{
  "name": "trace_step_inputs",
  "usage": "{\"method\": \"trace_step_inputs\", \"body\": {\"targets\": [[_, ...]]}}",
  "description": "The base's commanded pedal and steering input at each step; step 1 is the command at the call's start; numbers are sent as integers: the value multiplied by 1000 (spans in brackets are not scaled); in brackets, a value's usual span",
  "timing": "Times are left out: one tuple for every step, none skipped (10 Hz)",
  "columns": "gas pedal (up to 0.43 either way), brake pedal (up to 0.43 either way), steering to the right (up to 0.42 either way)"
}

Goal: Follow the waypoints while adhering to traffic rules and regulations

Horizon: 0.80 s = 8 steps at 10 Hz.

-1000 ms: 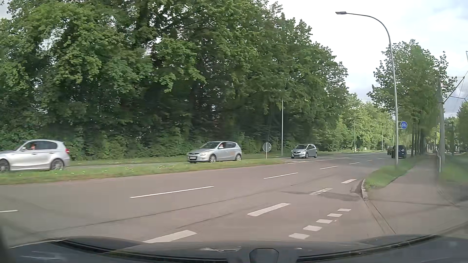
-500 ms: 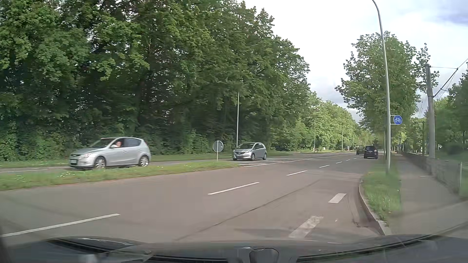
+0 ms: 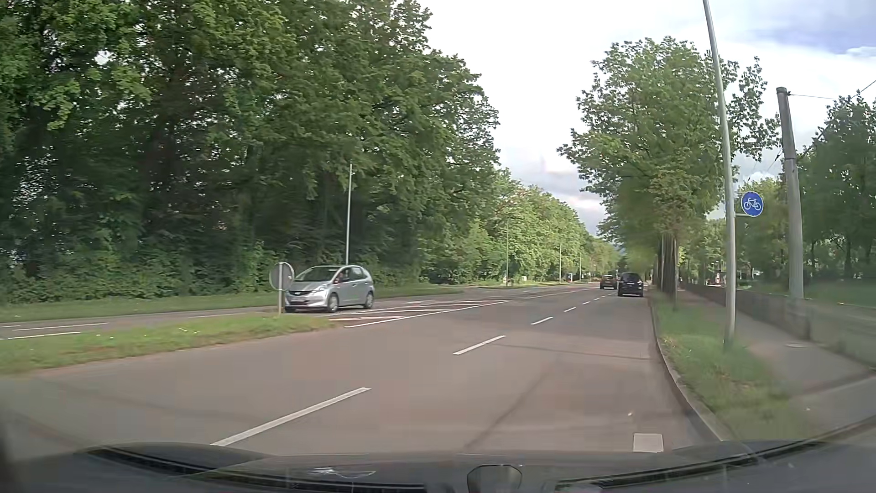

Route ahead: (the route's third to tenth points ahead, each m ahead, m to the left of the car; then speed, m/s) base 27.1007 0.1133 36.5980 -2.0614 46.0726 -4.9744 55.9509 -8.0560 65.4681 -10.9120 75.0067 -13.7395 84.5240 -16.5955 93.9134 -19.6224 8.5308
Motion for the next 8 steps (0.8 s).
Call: {"method": "trace_step_inputs", "body": {"targets": [[130,0,169],[138,0,161],[157,0,156],[157,0,147],[157,0,132],[157,0,119],[169,0,109],[169,0,99]]}}
